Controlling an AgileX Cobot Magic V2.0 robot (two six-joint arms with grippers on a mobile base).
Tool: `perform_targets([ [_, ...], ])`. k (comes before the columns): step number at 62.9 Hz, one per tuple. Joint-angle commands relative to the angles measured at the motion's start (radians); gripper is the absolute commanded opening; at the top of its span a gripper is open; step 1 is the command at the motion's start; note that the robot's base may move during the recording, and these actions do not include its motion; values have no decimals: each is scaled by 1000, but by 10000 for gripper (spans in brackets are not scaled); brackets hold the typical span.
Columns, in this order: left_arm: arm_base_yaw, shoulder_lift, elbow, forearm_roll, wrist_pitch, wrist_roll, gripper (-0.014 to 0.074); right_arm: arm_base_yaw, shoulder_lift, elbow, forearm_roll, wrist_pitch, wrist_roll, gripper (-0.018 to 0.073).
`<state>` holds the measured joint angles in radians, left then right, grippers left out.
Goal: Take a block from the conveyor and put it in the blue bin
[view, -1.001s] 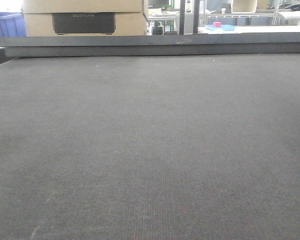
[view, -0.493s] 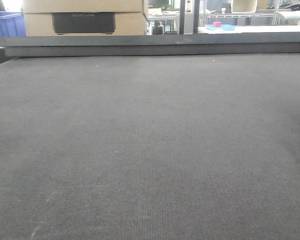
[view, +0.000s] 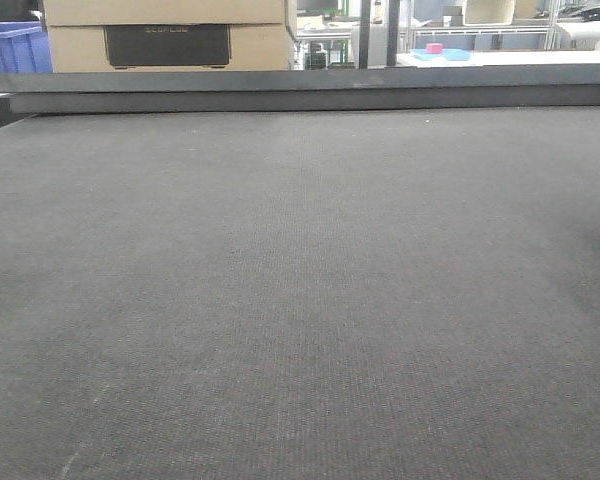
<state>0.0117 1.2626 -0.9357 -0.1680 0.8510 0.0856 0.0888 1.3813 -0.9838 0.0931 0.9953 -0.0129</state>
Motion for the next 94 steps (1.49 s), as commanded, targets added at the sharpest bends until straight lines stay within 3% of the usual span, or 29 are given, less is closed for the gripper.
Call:
perform_targets([
  [1,5,0,-11,-10,-9,1,-111,-3,7,-7,-1,-17,13,-108],
  [6,5,0,-11,-10,-9,1,-111,-3,20,-7,-1,-17,23,34],
  [15,5,1,-11,-10,-3,1,-111,-3,59,-7,-1,-39,23,402],
  [18,5,1,-11,-10,-1,1,-111,-3,77,-7,-1,-51,23,487],
  [25,5,1,-11,-10,6,1,-111,-3,115,-7,-1,-69,23,564],
  [52,5,1,-11,-10,29,1,-111,-3,226,-7,-1,-99,23,559],
  [77,5,1,-11,-12,29,1,-111,-3,226,-7,-1,-113,107,552],
  [87,5,1,-11,-14,29,1,-111,-3,226,-7,-1,-109,107,413],
  [94,5,1,-11,-14,29,1,-111,-3,226,-7,-5,-97,107,232],
])
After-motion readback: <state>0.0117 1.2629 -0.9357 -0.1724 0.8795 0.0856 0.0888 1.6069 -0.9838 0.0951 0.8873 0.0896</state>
